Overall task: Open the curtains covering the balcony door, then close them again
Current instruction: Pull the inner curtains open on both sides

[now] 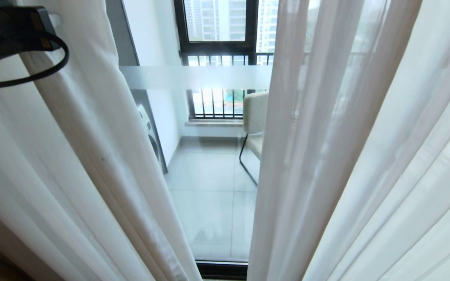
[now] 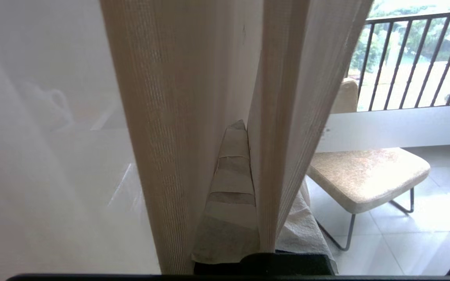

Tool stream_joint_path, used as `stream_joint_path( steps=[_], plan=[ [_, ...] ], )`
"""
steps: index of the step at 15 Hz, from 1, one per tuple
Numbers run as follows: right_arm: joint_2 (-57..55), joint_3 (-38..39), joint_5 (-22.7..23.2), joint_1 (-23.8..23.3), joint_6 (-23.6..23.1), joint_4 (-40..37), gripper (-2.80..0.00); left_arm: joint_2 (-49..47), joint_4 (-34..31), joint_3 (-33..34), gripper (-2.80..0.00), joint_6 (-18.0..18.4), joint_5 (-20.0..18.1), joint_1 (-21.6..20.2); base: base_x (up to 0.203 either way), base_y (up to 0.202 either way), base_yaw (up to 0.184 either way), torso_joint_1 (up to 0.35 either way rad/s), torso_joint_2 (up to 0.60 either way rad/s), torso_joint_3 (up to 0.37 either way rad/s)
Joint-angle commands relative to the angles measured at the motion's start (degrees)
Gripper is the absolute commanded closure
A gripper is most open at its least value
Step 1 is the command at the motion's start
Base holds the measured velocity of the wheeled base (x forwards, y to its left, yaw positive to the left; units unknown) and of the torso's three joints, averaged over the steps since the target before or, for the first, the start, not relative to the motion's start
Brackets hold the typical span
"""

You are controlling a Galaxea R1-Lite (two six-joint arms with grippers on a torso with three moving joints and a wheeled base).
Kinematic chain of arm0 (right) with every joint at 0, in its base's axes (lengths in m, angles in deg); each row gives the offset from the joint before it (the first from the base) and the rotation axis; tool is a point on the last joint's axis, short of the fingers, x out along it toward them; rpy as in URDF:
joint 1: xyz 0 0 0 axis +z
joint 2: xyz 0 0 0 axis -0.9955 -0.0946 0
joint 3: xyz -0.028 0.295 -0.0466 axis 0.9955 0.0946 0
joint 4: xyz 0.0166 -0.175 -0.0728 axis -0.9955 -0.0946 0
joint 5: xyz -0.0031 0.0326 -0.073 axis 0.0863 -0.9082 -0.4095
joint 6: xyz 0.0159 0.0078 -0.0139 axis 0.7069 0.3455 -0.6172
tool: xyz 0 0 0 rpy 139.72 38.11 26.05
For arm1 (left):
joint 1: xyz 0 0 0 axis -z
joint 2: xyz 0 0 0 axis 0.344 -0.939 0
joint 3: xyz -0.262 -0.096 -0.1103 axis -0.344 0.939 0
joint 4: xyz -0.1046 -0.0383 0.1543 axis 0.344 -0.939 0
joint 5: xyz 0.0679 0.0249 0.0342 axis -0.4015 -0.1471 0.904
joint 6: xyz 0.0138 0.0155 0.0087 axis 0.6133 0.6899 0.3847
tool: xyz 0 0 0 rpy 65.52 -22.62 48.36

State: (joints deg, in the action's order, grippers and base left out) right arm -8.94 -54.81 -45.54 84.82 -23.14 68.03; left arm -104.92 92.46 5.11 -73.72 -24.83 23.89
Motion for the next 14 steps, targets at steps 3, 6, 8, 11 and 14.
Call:
stream_joint_path(
  steps=[3,6,8,11,14],
  plan=[
    [0.0,0.0,0.03,0.02,-0.04,0.0,0.0,0.03,0.14,-0.17,0.0,0.04,-0.02,-0.08,0.0,0.188,0.002,0.001,0.0,0.002],
    [0.0,0.0,0.04,0.02,-0.04,0.0,0.0,-0.06,0.14,-0.17,0.0,0.04,-0.02,0.01,0.0,0.19,-0.001,0.005,0.0,0.002],
    [0.0,0.0,0.04,0.02,-0.04,0.0,0.0,-0.06,0.14,-0.17,0.0,0.04,-0.02,0.1,0.0,0.185,0.004,0.003,0.0,0.002],
    [0.0,0.0,0.04,0.02,-0.04,0.0,0.0,-0.15,0.14,-0.09,0.0,0.01,-0.02,0.1,0.0,0.187,0.001,0.001,0.0,0.002],
    [0.0,0.0,0.04,0.02,-0.04,0.0,0.0,-0.32,0.14,-0.17,0.0,-0.22,-0.02,0.01,0.0,0.191,0.002,0.003,0.0,0.002]
  ],
)
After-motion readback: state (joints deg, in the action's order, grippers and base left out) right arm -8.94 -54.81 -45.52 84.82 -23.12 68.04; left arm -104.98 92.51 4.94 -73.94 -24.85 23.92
